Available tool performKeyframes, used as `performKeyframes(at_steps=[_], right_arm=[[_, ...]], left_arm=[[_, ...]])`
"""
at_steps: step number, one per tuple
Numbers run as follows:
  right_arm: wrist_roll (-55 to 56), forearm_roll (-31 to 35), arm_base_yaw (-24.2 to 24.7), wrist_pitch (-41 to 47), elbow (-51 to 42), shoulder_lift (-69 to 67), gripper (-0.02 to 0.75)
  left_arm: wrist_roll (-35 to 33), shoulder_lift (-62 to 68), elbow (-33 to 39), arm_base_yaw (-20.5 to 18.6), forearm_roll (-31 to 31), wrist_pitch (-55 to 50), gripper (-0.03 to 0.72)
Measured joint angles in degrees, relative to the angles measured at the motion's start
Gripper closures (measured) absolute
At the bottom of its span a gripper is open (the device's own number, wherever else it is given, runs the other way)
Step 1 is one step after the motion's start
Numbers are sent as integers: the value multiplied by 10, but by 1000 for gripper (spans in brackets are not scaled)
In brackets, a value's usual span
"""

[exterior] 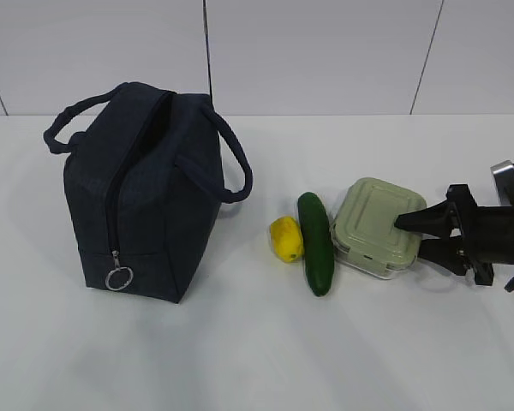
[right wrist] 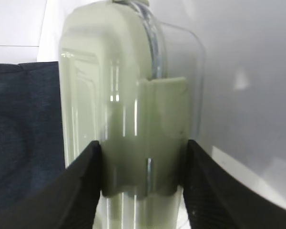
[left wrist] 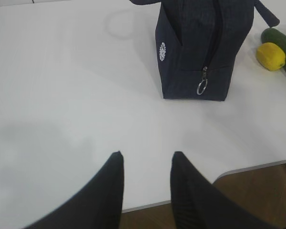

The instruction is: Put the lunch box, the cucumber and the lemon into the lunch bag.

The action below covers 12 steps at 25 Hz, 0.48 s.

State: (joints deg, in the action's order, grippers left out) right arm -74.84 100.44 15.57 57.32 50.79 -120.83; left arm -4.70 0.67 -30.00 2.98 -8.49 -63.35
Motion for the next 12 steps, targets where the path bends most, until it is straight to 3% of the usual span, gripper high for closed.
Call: performKeyframes(at_steps=[12], right_arm=[[-16, -10, 0, 25, 0, -3, 374]], left_arm=[[0, 0, 0, 0, 0, 0, 449]])
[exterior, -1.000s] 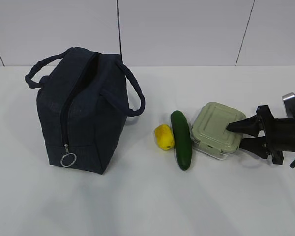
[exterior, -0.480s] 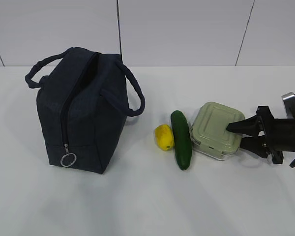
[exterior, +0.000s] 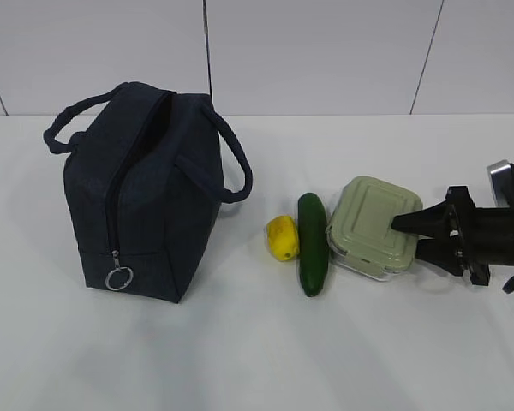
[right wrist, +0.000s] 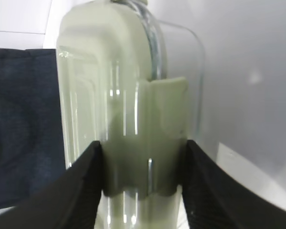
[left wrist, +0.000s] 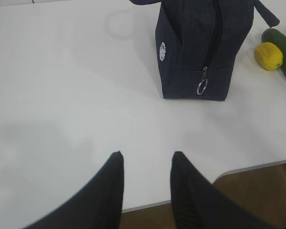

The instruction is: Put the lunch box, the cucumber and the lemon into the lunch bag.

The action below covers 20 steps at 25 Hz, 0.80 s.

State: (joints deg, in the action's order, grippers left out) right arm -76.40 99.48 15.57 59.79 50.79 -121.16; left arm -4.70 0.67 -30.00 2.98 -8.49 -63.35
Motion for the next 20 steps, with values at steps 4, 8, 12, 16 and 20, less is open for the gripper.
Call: performKeyframes(at_steps=[4, 8, 12, 16, 20], right_arm=[[-8, -4, 0, 11, 0, 0, 375], [-14, -11, 0, 12, 0, 0, 375], [-15, -11, 0, 12, 0, 0, 375], [-15, -11, 0, 17, 0, 0, 375], [-15, -11, 0, 25, 0, 0, 375]], left_arm=[[0, 0, 0, 0, 0, 0, 449], [0, 0, 0, 0, 0, 0, 449], [0, 0, 0, 0, 0, 0, 449], [0, 0, 0, 0, 0, 0, 449], [0, 0, 0, 0, 0, 0, 449]])
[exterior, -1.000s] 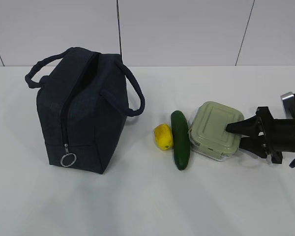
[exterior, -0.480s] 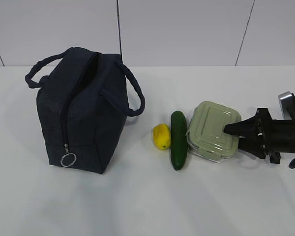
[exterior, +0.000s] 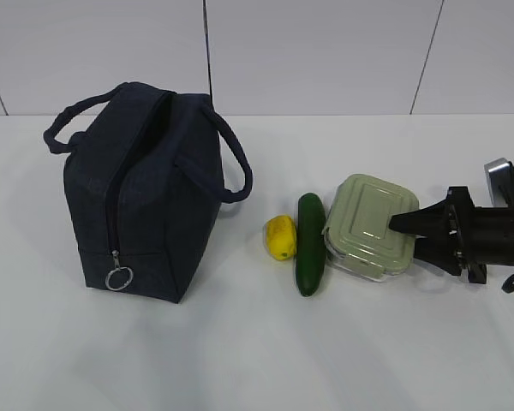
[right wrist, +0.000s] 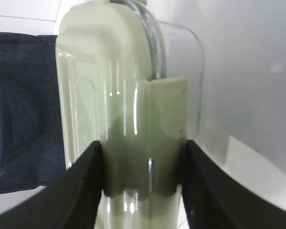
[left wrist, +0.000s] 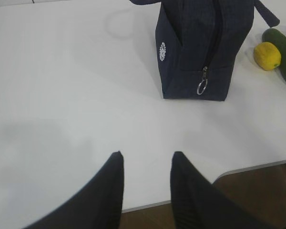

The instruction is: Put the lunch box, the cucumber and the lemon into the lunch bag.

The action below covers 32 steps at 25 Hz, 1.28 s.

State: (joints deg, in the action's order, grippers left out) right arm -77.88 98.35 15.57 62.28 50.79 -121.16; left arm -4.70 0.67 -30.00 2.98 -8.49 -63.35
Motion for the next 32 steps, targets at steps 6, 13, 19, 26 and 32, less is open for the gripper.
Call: performKeyframes(at_steps=[6, 13, 19, 26, 32], right_arm=[[0, -10, 0, 0, 0, 0, 375], [0, -14, 0, 0, 0, 0, 375], [0, -41, 0, 0, 0, 2, 376], [13, -53, 0, 3, 0, 31, 376], [36, -69, 0, 4, 0, 56, 377]], left_arm=[[0, 0, 0, 0, -1, 0, 449], [0, 0, 0, 0, -39, 2, 449], [0, 12, -7, 0, -44, 4, 449], [0, 67, -29, 0, -47, 8, 449], [0, 99, -30, 0, -76, 13, 449]])
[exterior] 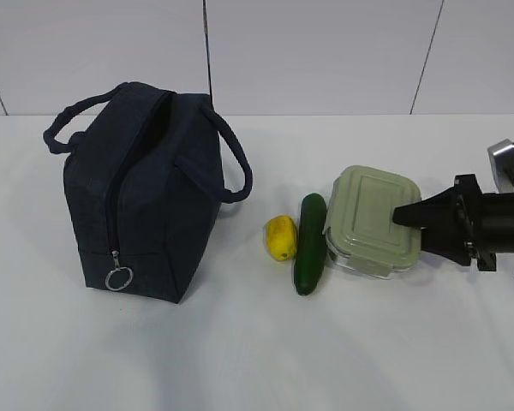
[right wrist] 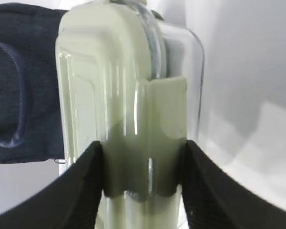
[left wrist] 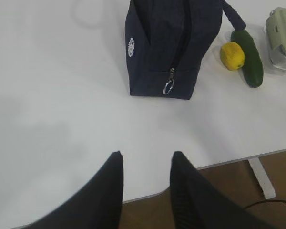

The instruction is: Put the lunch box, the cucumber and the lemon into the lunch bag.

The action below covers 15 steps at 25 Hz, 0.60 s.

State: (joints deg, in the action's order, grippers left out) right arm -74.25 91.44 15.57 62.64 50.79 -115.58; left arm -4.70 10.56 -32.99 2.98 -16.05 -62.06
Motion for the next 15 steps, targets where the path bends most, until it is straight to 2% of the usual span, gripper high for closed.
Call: performKeyframes(at_steps=[15], right_arm=[[72, -45, 0, 2, 0, 77, 377]], left_arm=[[-10, 116, -7, 0, -69, 39, 449]])
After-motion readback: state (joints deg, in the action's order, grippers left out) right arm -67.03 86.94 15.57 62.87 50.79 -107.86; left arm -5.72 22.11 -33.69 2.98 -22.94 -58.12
